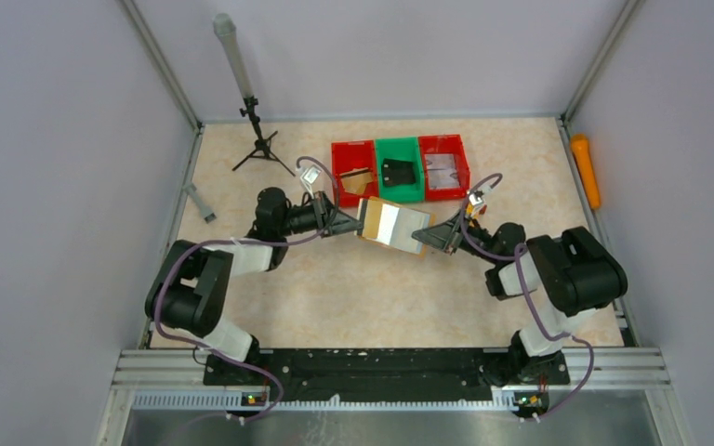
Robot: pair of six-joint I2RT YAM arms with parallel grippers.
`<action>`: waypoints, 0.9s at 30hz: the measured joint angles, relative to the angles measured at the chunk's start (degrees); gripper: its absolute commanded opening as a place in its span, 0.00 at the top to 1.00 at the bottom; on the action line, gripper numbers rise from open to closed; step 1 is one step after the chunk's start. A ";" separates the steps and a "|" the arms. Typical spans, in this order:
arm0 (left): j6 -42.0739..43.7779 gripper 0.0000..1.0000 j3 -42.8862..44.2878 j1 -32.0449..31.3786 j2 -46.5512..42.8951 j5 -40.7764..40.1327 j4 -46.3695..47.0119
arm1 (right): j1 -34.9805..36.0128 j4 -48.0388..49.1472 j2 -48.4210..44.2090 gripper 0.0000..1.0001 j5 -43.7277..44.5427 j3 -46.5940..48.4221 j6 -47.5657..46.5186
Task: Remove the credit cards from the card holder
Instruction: Remove the credit card from the card holder.
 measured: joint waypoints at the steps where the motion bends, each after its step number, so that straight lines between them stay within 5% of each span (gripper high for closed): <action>1: -0.07 1.00 -0.35 0.52 -0.22 -0.33 0.11 | -0.57 0.04 0.00 1.00 0.26 -0.44 0.15; 8: 1.55 1.00 -1.57 2.38 -3.34 -2.69 -2.62 | -5.57 -0.04 0.28 1.00 2.49 -2.75 1.46; 14: 8.37 1.00 1.38 2.36 -9.27 -9.55 -16.00 | -7.65 -1.16 -1.70 1.00 3.93 -4.02 0.13; 21: 21.88 1.00 16.26 -0.11 -10.51 -25.20 -39.41 | -9.07 -15.82 -18.95 1.00 10.32 -5.53 -8.15; 27: 36.48 1.00 24.63 -6.23 -9.90 -40.79 -48.46 | -9.18 -32.96 -39.19 1.00 20.52 -6.56 -17.62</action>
